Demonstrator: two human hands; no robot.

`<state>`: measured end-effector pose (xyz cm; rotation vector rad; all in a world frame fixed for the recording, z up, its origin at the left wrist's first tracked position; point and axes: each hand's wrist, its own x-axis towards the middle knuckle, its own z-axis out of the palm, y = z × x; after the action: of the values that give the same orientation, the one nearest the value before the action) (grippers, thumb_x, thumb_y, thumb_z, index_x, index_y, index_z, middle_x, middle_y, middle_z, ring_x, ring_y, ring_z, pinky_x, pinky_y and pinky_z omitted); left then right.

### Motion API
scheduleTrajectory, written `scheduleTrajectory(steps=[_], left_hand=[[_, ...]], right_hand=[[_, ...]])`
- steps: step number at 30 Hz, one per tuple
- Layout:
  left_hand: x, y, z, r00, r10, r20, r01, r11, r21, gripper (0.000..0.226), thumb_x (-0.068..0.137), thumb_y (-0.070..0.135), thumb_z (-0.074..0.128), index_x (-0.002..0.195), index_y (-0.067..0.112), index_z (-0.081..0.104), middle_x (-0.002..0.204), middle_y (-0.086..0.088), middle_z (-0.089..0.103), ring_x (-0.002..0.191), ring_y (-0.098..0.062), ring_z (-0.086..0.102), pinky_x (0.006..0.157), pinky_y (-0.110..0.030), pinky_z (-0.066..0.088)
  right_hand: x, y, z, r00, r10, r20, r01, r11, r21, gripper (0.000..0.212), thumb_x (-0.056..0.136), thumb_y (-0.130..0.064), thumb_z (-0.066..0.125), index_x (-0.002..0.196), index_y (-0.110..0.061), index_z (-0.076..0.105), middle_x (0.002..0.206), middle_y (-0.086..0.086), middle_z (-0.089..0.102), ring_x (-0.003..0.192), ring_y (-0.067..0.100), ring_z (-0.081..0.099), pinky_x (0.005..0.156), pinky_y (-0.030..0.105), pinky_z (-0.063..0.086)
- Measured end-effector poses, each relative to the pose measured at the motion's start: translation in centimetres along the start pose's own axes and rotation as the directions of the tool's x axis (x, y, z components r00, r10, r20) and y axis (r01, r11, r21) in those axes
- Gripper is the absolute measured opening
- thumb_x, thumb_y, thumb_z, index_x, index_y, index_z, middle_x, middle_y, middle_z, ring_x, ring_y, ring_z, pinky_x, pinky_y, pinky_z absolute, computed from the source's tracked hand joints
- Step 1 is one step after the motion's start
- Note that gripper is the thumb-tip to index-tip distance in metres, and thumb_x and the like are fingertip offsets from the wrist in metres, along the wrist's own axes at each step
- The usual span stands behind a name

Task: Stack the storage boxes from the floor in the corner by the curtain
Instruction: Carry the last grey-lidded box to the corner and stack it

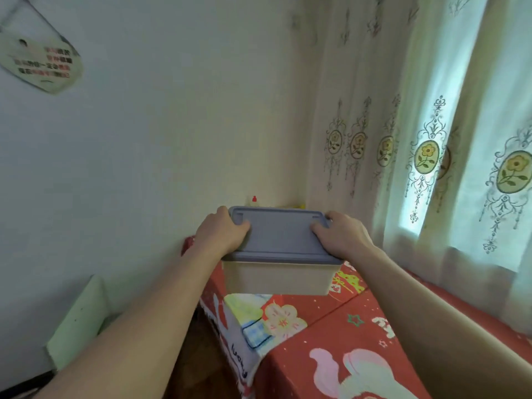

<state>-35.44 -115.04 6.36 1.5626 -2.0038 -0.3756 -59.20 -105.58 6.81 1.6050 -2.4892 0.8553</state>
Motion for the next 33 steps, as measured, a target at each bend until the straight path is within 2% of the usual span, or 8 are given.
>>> scheduleTrajectory(steps=[5,9,15,20,23,27,33], left_hand=[[-2.9,7.5,1.9,0.993,0.116,0.016,-0.115,0.992,-0.054,0.060,0.088,0.053,0.054,0.128,0.009,0.049,0.124,-0.017,0.060,0.110,-0.035,0.057,0.083,-0.037,0.042],[-6.6,13.6,3.9,0.978,0.197,0.067,-0.190,0.977,-0.101,0.060,0.088,0.053,0.054,0.130,0.010,0.049,0.128,-0.016,0.059,0.115,-0.035,0.055,0.091,-0.038,0.044],[-13.5,22.3,7.8,0.939,0.316,0.134,-0.295,0.942,-0.159,0.054,0.088,0.054,0.055,0.122,0.012,0.052,0.121,-0.014,0.061,0.108,-0.033,0.057,0.077,-0.035,0.040],[-19.0,28.5,10.6,0.888,0.418,0.189,-0.372,0.897,-0.239,0.058,0.087,0.056,0.054,0.127,0.014,0.050,0.122,-0.011,0.060,0.107,-0.032,0.057,0.081,-0.036,0.044],[-22.6,32.6,12.4,0.843,0.487,0.228,-0.421,0.862,-0.283,0.062,0.088,0.058,0.052,0.132,0.015,0.047,0.124,-0.010,0.060,0.107,-0.031,0.057,0.081,-0.036,0.044],[-27.1,37.6,14.8,0.764,0.579,0.283,-0.491,0.808,-0.326,0.061,0.088,0.057,0.051,0.130,0.014,0.047,0.123,-0.010,0.059,0.108,-0.031,0.056,0.083,-0.037,0.045],[-32.9,44.4,18.0,0.606,0.706,0.367,-0.559,0.706,-0.435,0.058,0.090,0.054,0.051,0.130,0.013,0.046,0.125,-0.013,0.056,0.112,-0.031,0.053,0.090,-0.038,0.042]], right_hand=[[-3.1,6.5,-5.9,0.993,0.097,-0.068,-0.096,0.995,0.015,0.050,0.088,-0.056,0.046,0.120,-0.020,0.060,0.113,0.016,0.067,0.103,0.037,0.059,0.075,0.036,0.041],[-6.6,12.0,-11.0,0.981,0.161,-0.110,-0.163,0.987,-0.008,0.049,0.088,-0.058,0.044,0.116,-0.020,0.059,0.112,0.012,0.067,0.100,0.034,0.059,0.074,0.035,0.041],[-13.5,20.3,-18.0,0.946,0.274,-0.174,-0.292,0.952,-0.090,0.055,0.089,-0.059,0.044,0.126,-0.020,0.056,0.115,0.009,0.067,0.101,0.031,0.060,0.073,0.035,0.039],[-19.3,26.0,-23.2,0.898,0.368,-0.243,-0.406,0.904,-0.132,0.054,0.088,-0.060,0.043,0.123,-0.019,0.055,0.111,0.008,0.067,0.085,0.026,0.053,0.072,0.035,0.042],[-23.1,29.2,-26.6,0.860,0.415,-0.296,-0.474,0.865,-0.165,0.056,0.089,-0.058,0.045,0.126,-0.018,0.056,0.116,0.010,0.067,0.095,0.029,0.058,0.073,0.034,0.038],[-28.4,33.0,-30.2,0.795,0.495,-0.350,-0.571,0.806,-0.157,0.059,0.092,-0.057,0.046,0.133,-0.017,0.054,0.123,0.013,0.065,0.108,0.034,0.059,0.083,0.037,0.044],[-35.3,37.0,-34.4,0.677,0.601,-0.425,-0.705,0.695,-0.139,0.055,0.094,-0.055,0.047,0.134,-0.017,0.052,0.123,0.011,0.064,0.109,0.032,0.058,0.082,0.036,0.043]])
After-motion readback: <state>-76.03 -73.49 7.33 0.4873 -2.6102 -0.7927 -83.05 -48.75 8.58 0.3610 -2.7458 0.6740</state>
